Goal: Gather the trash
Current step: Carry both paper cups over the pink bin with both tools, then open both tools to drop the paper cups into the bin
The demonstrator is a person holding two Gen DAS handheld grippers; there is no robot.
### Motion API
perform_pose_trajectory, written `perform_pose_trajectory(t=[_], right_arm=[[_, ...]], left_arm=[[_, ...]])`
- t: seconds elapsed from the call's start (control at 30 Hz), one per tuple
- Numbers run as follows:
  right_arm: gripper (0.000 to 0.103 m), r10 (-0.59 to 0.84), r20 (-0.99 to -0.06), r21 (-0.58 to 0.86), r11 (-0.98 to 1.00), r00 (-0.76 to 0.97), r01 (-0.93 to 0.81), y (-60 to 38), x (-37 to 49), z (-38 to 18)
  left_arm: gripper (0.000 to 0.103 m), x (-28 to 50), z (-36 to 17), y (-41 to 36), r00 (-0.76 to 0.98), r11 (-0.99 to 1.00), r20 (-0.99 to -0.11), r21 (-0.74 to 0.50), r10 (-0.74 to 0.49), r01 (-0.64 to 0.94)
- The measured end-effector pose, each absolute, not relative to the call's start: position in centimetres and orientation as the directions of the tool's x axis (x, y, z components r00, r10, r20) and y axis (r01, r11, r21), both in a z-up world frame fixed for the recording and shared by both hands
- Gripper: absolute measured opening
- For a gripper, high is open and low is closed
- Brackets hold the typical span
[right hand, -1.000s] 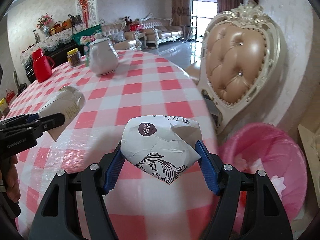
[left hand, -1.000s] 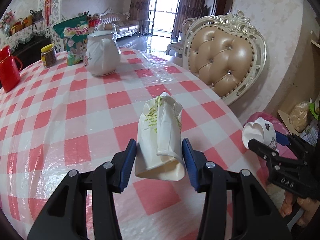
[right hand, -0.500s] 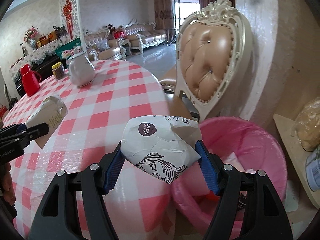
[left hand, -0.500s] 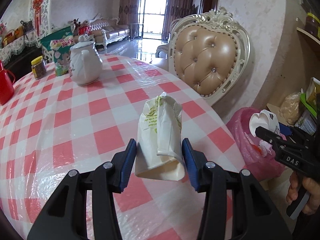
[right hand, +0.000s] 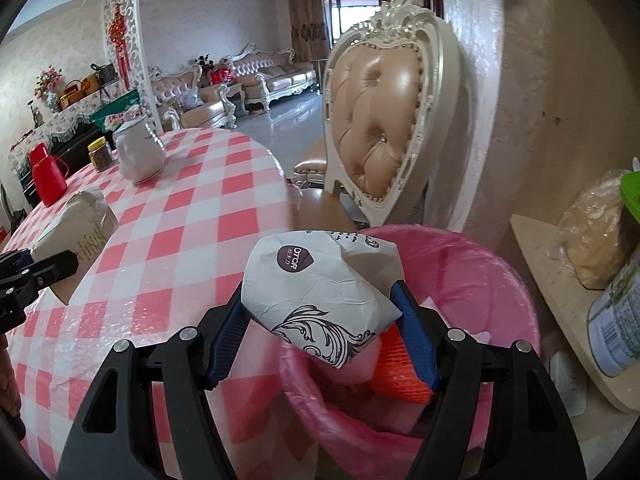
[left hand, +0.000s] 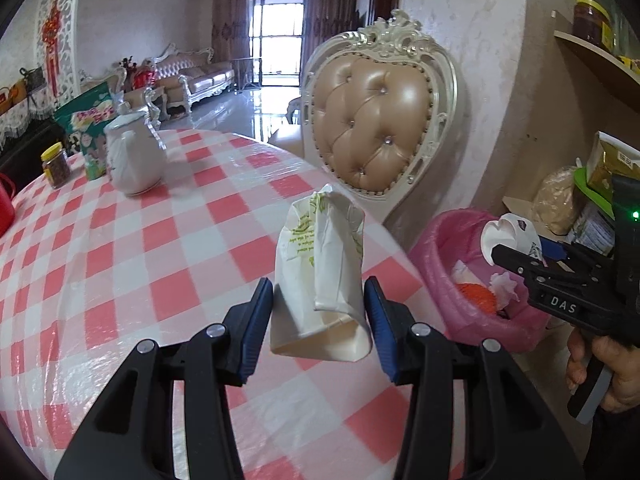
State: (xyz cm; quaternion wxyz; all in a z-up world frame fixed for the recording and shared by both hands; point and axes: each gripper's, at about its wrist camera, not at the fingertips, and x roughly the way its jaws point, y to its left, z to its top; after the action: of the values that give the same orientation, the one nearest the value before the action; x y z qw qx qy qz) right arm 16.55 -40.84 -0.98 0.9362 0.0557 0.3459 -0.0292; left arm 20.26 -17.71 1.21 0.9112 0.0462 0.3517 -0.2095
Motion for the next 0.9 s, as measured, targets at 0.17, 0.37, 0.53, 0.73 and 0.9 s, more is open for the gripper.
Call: perform_pose_trajectory(t=[0.17, 0.37, 0.53, 0.73, 0.9], right_arm=[[0.067, -0.037, -0.648, 0.087, 0.989, 0.761, 0.121, -42.9, 16.1, -1.0], [0.067, -0.063, -0.647, 0.087, 0.984, 0.759, 0.157, -45.7, 15.8, -1.2], [0.067, -0.079, -0.651, 0.086, 0.98, 0.755, 0.177, -47.5, 15.8, -1.7], [0.067, -0.091, -0.654, 0.078, 0.979, 0.751, 0.187, -49.1, 16.1, -2.2], [0.067, -0.092, -0.658, 0.075, 0.98, 0.748, 0.186, -49.9, 16.4, -2.6]], left_arm=[[0.046, 20.2, 1.7, -20.8, 0.653, 0.889, -0.654, -0.067, -0.382, 0.452], [0.046, 20.2, 1.6, -24.6, 0.629, 0.866, -0.656, -0.077, -0.417, 0.495], [0.046, 20.2, 1.4, -27.5, 0.609, 0.848, -0.661, -0.08, -0.439, 0.524], [0.046, 20.5, 1.0, -30.5, 0.581, 0.83, -0.666, -0.103, -0.467, 0.549], [0.046, 21.0, 0.6, -32.4, 0.561, 0.818, -0.674, -0.114, -0.481, 0.563]])
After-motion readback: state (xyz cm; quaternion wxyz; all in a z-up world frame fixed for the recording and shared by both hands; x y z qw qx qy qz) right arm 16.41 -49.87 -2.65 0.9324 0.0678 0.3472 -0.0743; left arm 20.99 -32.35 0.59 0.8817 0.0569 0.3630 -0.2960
